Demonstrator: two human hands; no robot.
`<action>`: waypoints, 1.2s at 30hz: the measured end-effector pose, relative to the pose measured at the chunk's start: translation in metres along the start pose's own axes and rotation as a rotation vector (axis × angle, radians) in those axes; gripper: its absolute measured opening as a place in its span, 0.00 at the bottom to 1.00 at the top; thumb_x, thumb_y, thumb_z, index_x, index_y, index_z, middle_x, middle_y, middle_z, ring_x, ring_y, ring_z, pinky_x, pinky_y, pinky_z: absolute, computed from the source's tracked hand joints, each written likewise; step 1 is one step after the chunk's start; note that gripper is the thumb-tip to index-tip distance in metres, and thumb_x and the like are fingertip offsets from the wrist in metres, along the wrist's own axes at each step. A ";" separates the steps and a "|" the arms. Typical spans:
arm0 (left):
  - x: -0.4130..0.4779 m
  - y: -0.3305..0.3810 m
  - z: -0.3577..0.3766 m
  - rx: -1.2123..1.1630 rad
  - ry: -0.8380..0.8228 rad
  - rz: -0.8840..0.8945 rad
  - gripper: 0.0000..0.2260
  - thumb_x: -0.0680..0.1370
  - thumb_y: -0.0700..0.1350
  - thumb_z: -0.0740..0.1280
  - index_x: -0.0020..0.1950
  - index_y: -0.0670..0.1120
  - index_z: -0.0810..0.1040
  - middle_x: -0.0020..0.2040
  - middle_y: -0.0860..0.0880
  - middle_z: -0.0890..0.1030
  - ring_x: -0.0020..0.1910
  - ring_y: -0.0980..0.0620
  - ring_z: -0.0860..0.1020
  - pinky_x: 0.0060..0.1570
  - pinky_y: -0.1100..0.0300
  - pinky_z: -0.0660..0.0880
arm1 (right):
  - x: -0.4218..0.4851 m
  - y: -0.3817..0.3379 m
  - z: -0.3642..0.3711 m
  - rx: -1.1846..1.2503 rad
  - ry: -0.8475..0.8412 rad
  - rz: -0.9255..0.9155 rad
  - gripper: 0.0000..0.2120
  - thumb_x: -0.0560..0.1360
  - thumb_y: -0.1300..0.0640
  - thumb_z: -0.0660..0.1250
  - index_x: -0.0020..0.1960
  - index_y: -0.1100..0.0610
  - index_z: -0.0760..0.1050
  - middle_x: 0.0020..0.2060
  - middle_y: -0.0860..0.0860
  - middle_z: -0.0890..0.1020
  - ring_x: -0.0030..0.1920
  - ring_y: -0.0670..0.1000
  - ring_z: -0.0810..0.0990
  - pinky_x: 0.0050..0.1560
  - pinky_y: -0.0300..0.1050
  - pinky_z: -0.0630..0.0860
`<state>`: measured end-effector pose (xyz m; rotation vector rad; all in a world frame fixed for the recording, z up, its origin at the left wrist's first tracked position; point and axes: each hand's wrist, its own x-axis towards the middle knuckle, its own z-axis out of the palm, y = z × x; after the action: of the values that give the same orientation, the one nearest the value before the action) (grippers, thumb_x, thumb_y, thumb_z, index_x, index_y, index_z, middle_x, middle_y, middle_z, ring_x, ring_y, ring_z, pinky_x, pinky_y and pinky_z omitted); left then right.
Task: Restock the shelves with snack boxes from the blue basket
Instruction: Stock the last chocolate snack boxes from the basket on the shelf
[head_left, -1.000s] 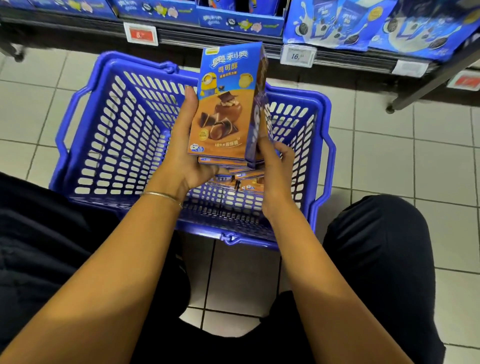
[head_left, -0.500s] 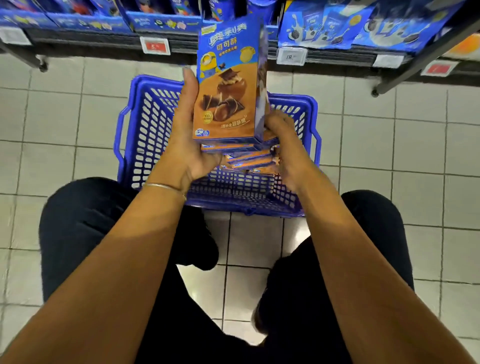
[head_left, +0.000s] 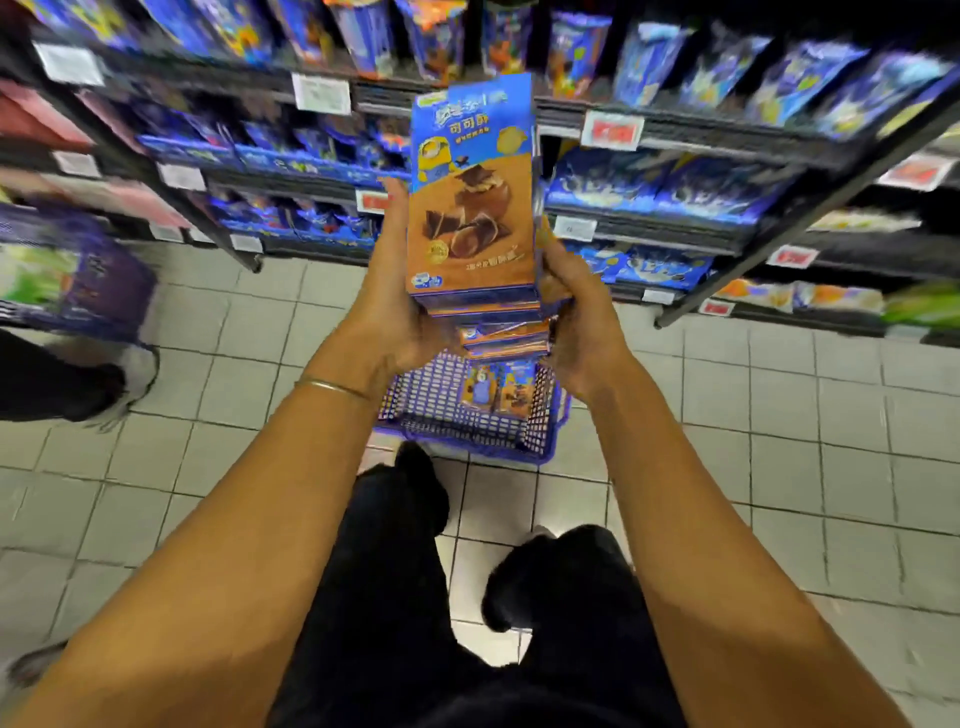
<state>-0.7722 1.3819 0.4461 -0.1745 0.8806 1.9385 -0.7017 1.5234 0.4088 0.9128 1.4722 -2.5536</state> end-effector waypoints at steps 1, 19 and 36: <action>-0.013 0.010 0.016 -0.001 -0.006 -0.003 0.38 0.84 0.68 0.48 0.80 0.40 0.66 0.78 0.34 0.67 0.77 0.30 0.65 0.77 0.31 0.58 | -0.012 -0.015 0.006 0.000 -0.010 -0.010 0.25 0.82 0.46 0.61 0.74 0.59 0.71 0.69 0.64 0.76 0.70 0.67 0.73 0.73 0.67 0.66; -0.108 0.110 0.122 0.347 0.298 -0.022 0.38 0.79 0.75 0.52 0.37 0.48 0.88 0.38 0.46 0.87 0.30 0.45 0.86 0.25 0.48 0.81 | -0.104 -0.125 0.087 -0.049 -0.114 0.102 0.23 0.74 0.39 0.66 0.56 0.56 0.85 0.55 0.59 0.86 0.52 0.60 0.87 0.42 0.49 0.82; -0.098 0.153 0.134 0.243 0.372 0.022 0.29 0.79 0.68 0.62 0.67 0.49 0.83 0.60 0.42 0.86 0.59 0.39 0.83 0.67 0.41 0.74 | -0.086 -0.167 0.103 0.021 -0.094 0.136 0.23 0.68 0.37 0.71 0.55 0.51 0.85 0.54 0.54 0.87 0.49 0.58 0.88 0.40 0.54 0.83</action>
<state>-0.8146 1.3556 0.6667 -0.3898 1.3587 1.8288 -0.7335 1.5106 0.6200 0.8509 1.3134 -2.4826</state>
